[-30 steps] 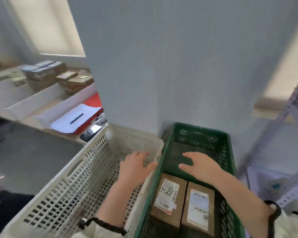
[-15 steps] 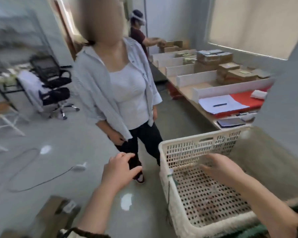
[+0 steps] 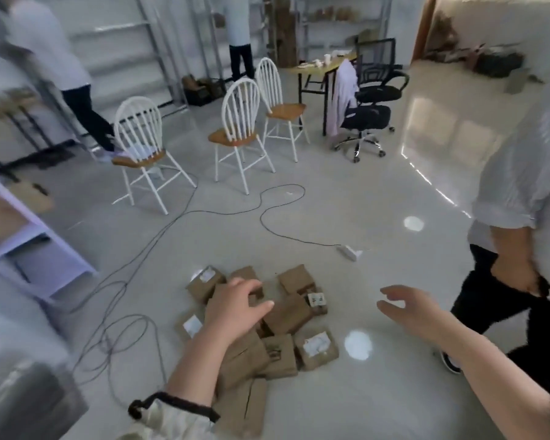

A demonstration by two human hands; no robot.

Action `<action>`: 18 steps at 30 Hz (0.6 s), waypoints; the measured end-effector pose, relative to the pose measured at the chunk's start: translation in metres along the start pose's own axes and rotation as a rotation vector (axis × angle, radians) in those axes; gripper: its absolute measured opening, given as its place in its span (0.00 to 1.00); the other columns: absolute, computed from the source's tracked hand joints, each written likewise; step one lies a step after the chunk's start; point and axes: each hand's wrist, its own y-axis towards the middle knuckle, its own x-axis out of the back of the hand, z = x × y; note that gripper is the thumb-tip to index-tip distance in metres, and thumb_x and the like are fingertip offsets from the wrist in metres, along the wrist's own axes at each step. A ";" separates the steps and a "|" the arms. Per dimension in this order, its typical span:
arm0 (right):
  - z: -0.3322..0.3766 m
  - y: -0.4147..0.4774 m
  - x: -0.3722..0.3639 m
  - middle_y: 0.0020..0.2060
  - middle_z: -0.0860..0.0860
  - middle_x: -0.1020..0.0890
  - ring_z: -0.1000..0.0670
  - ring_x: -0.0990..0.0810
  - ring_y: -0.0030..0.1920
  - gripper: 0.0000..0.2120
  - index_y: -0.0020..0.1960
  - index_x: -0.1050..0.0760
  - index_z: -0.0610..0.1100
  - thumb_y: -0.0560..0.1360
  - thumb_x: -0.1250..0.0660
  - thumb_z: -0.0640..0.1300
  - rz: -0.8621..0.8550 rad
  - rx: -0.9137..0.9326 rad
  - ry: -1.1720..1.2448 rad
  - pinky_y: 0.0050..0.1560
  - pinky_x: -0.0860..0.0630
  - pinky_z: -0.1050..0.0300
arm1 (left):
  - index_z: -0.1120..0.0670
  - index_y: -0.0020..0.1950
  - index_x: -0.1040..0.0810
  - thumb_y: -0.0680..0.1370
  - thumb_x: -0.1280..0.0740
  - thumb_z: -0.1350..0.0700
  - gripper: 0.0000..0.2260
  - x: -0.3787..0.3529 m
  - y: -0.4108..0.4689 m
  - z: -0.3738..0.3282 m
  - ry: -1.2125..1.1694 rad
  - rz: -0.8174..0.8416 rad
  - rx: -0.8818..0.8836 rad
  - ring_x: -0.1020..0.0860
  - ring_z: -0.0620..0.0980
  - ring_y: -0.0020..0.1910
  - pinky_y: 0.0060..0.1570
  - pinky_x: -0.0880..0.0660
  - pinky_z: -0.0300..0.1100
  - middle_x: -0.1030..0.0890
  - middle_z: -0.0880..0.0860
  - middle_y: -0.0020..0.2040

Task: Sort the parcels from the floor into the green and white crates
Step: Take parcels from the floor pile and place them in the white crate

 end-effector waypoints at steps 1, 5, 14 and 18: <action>0.013 0.015 -0.011 0.60 0.55 0.23 0.50 0.23 0.56 0.21 0.66 0.28 0.53 0.75 0.35 0.56 0.033 0.021 -0.012 0.57 0.29 0.57 | 0.45 0.68 0.28 0.73 0.34 0.38 0.26 0.003 0.002 0.018 -0.014 0.003 0.047 0.30 0.48 0.66 0.60 0.31 0.44 0.29 0.47 0.68; 0.050 0.079 -0.042 0.60 0.55 0.23 0.51 0.25 0.59 0.20 0.66 0.28 0.52 0.75 0.35 0.55 0.152 0.072 -0.048 0.55 0.32 0.60 | 0.45 0.67 0.27 0.73 0.33 0.39 0.24 0.001 0.024 0.068 -0.038 0.017 0.196 0.27 0.47 0.61 0.55 0.29 0.42 0.28 0.48 0.66; 0.081 0.266 -0.124 0.55 0.48 0.20 0.47 0.23 0.54 0.17 0.59 0.24 0.44 0.77 0.39 0.53 0.350 0.074 -0.202 0.55 0.28 0.55 | 0.46 0.68 0.28 0.75 0.34 0.41 0.23 -0.071 0.162 0.127 -0.073 0.127 0.333 0.27 0.47 0.63 0.56 0.30 0.41 0.25 0.47 0.66; 0.069 0.355 -0.205 0.56 0.47 0.21 0.47 0.23 0.53 0.18 0.61 0.25 0.45 0.77 0.40 0.52 0.402 0.007 -0.173 0.50 0.29 0.57 | 0.46 0.70 0.30 0.75 0.34 0.40 0.25 -0.154 0.250 0.163 -0.087 0.257 0.302 0.29 0.48 0.66 0.64 0.30 0.48 0.29 0.47 0.69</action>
